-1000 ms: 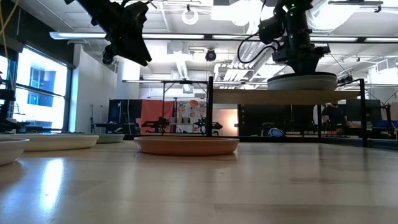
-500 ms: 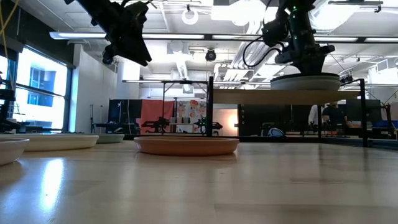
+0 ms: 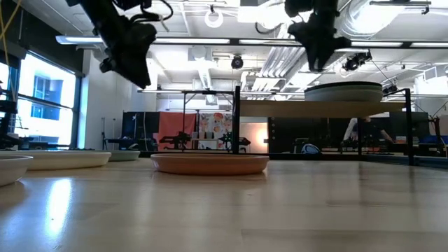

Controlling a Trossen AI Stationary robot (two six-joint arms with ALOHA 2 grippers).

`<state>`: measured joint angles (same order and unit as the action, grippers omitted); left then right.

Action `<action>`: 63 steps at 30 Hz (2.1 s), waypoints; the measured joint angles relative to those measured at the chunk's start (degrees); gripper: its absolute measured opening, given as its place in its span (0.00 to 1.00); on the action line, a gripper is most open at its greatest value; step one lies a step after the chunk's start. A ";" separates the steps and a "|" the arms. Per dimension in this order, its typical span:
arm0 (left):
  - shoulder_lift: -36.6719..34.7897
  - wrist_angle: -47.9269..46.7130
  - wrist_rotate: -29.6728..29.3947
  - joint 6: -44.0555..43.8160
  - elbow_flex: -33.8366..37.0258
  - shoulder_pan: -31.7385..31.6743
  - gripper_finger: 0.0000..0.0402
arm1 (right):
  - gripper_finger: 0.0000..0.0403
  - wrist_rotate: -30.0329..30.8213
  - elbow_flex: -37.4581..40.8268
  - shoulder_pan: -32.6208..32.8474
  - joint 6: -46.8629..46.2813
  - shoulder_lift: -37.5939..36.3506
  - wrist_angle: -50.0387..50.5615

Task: Place and stack plates onto a shelf
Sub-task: Put the blue plate on the shelf

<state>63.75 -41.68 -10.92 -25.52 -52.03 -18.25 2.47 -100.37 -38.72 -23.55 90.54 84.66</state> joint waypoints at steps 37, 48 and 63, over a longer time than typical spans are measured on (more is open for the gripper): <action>32.01 -1.79 -1.46 -2.82 0.02 -15.01 0.22 | 0.27 0.20 -1.12 10.28 1.51 -0.02 -6.46; 34.07 -1.49 -1.44 2.24 -0.08 -14.55 0.15 | 0.27 0.16 -1.12 10.28 1.49 -0.02 -6.49; 25.41 -2.56 1.82 16.67 0.04 -7.97 0.01 | 0.27 0.37 -1.12 10.27 0.87 -0.02 -7.98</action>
<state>89.16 -44.24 -9.10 -8.85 -51.99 -26.22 2.84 -101.49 -28.45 -22.68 90.52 76.68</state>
